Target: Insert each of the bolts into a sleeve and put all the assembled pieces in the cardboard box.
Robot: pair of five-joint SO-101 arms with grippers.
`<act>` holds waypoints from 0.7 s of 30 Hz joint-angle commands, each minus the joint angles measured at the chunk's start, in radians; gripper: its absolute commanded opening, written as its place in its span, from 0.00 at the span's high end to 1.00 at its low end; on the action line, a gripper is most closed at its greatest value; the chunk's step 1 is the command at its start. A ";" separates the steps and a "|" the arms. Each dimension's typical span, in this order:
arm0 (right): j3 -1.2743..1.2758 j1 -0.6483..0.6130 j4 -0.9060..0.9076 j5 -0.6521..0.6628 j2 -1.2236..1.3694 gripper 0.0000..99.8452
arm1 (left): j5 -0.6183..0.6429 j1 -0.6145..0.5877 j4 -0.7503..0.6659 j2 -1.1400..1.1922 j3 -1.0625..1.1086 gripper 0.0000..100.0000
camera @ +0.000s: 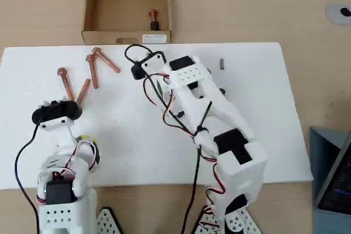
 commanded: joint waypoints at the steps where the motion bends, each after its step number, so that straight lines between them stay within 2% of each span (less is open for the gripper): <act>1: 0.004 -0.016 -0.012 0.037 0.024 0.99 | 0.000 -0.008 -0.018 -0.007 -0.005 1.00; 15: -0.282 -0.007 0.281 0.035 -0.257 0.99 | -0.005 0.000 -0.017 -0.007 -0.005 0.99; 21: -0.306 -0.005 0.391 0.028 -0.407 0.99 | -0.005 0.002 -0.017 -0.007 -0.005 0.99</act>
